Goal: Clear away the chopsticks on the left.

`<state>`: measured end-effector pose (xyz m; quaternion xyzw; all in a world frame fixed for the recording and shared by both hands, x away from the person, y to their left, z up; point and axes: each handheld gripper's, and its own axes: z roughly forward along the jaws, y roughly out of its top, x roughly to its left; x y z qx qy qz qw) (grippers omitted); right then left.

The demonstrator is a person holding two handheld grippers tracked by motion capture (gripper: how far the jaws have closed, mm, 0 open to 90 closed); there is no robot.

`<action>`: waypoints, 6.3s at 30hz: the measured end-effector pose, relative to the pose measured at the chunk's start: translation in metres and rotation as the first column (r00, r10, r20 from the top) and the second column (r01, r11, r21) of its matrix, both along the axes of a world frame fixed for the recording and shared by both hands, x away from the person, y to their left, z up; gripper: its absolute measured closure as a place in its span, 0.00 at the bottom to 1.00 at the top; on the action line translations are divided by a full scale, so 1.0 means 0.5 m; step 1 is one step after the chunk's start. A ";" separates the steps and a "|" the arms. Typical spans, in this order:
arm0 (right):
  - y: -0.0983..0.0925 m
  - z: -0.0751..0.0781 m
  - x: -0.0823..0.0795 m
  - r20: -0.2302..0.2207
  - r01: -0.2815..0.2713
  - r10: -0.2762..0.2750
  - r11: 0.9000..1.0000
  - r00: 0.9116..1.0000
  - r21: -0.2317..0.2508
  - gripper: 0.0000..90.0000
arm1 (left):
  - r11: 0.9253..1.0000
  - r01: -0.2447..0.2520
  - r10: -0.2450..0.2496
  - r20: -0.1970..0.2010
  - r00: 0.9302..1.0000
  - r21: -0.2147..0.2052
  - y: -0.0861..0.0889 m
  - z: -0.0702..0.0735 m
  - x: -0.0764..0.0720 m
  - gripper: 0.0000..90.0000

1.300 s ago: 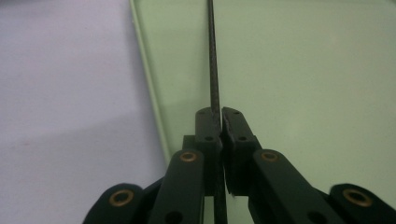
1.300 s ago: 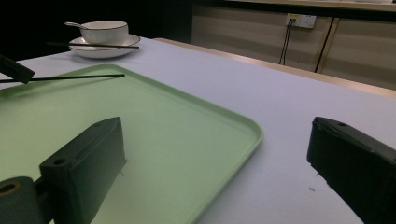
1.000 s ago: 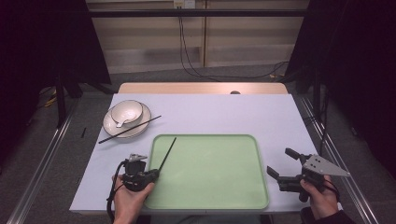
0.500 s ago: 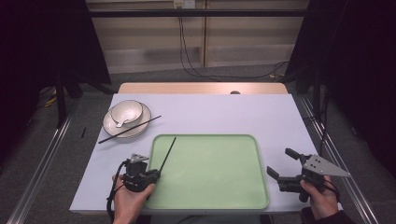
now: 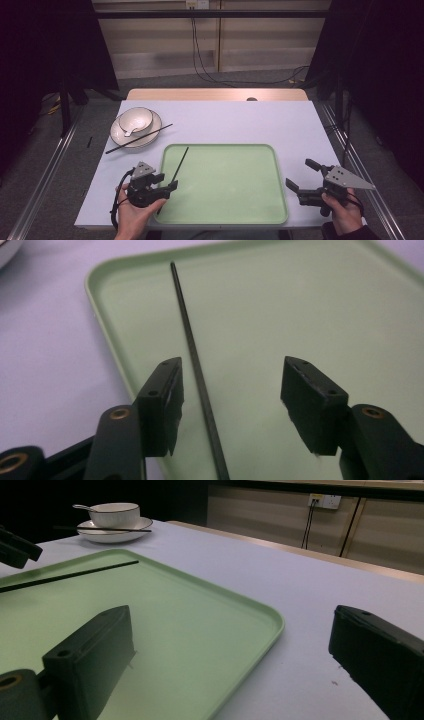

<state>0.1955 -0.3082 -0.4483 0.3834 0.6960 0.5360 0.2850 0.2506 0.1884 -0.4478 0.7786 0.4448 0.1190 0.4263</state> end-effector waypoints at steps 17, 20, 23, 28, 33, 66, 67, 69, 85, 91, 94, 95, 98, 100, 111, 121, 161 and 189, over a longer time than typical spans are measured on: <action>-0.003 0.001 0.000 0.008 0.009 -0.009 1.000 1.000 0.004 0.04 | 0.994 0.104 -0.097 0.190 0.977 -0.031 0.110 0.043 0.034 0.15; -0.002 0.001 0.001 0.008 -0.001 0.001 1.000 1.000 0.007 0.04 | 0.995 0.089 -0.078 0.222 0.972 -0.037 0.147 0.058 0.046 0.12; -0.002 0.001 0.001 0.005 0.003 -0.003 1.000 1.000 0.009 0.04 | 0.995 0.091 -0.081 0.223 0.972 -0.035 0.175 0.066 0.059 0.12; -0.003 0.001 0.001 0.007 0.004 -0.004 1.000 1.000 0.003 0.04 | 0.990 0.138 -0.131 0.219 0.967 -0.019 0.203 0.090 0.070 0.11; -0.002 0.001 0.001 0.008 0.001 -0.001 1.000 1.000 0.006 0.04 | 0.994 0.110 -0.111 0.215 0.970 0.016 0.247 0.105 0.101 0.10; -0.005 0.000 0.002 -0.005 0.012 -0.012 1.000 1.000 0.004 0.04 | 0.969 0.149 -0.172 0.106 0.979 0.195 0.278 0.013 0.306 0.57; -0.006 0.000 0.001 -0.006 0.008 -0.008 1.000 1.000 0.001 0.04 | 0.969 0.145 -0.168 0.104 0.980 0.199 0.278 0.010 0.311 0.58; -0.005 0.000 0.001 -0.007 0.015 -0.015 1.000 1.000 0.011 0.04 | 0.970 0.154 -0.172 0.089 0.981 0.187 0.278 0.006 0.316 0.62; -0.008 -0.001 0.003 -0.010 0.011 -0.011 1.000 1.000 0.005 0.04 | 0.949 0.229 -0.240 0.022 0.971 0.216 0.263 -0.013 0.337 0.81; -0.007 -0.001 0.002 -0.014 0.007 -0.007 1.000 1.000 0.007 0.04 | 0.941 0.262 -0.267 -0.003 0.964 0.213 0.262 -0.014 0.345 0.88; -0.007 -0.001 0.002 -0.014 0.007 -0.007 1.000 1.000 0.005 0.04 | 0.944 0.269 -0.272 -0.010 0.962 0.193 0.262 -0.016 0.347 0.91; -0.008 -0.001 0.002 -0.016 0.013 -0.013 1.000 1.000 0.002 0.04 | 0.942 0.281 -0.282 -0.019 0.959 0.182 0.262 -0.015 0.348 0.92; -0.011 -0.002 0.004 -0.017 0.017 -0.017 1.000 1.000 -0.004 0.05 | 0.942 0.282 -0.282 -0.026 0.959 0.182 0.261 -0.013 0.346 0.95; -0.009 -0.002 0.003 -0.018 0.021 -0.021 1.000 1.000 0.003 0.05 | 0.947 0.278 -0.279 -0.019 0.960 0.163 0.263 -0.013 0.344 0.95; -0.010 -0.002 0.003 -0.022 0.014 -0.014 1.000 1.000 0.002 0.05 | 0.960 0.264 -0.263 -0.028 0.964 0.091 0.269 -0.001 0.329 0.95; -0.009 -0.002 0.003 -0.023 0.013 -0.013 1.000 1.000 0.003 0.05 | 0.969 0.243 -0.243 -0.011 0.970 0.046 0.271 0.017 0.302 0.96; -0.009 -0.001 0.005 -0.018 0.023 -0.023 1.000 1.000 0.012 0.05 | 0.995 0.085 -0.084 0.026 0.996 -0.045 0.238 0.109 0.106 0.96; -0.007 0.000 0.005 -0.013 0.025 -0.025 1.000 1.000 0.014 0.05 | 0.998 -0.039 0.037 -0.039 0.999 -0.052 0.113 0.077 -0.033 0.96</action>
